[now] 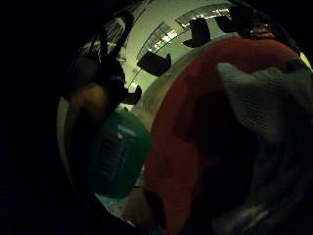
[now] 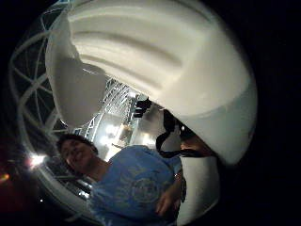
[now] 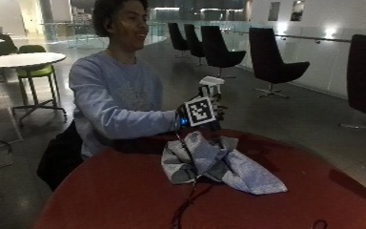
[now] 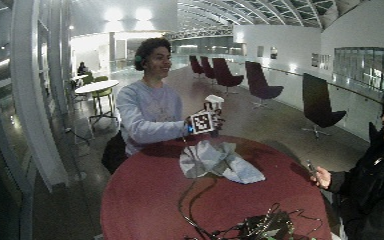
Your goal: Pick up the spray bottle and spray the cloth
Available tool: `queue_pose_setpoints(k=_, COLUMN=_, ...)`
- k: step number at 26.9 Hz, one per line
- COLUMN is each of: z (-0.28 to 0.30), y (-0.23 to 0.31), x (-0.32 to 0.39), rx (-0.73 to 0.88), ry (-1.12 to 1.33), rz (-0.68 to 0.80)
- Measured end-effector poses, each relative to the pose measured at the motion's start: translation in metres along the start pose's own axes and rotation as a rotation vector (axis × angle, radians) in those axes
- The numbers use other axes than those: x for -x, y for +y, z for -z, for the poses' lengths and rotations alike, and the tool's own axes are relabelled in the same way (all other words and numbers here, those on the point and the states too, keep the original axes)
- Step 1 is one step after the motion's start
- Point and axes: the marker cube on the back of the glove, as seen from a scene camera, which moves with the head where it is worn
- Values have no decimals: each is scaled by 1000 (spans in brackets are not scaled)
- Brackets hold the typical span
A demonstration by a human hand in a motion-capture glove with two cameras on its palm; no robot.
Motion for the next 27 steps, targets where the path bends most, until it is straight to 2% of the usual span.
queue_pose_setpoints(k=4, z=-21, y=-1, x=-27, rx=91, ry=123, rz=56)
queue_pose_setpoints(k=6, z=-28, y=3, x=-27, rx=119, ry=82, rz=56)
queue_pose_setpoints(k=14, z=-18, y=15, x=-37, rx=98, ry=59, rz=-25)
queue_pose_setpoints(k=20, z=21, y=38, x=-31, rx=18, ry=123, rz=-81)
queue_pose_setpoints(k=27, z=83, y=98, x=0, rx=-3, ry=178, rz=-71)
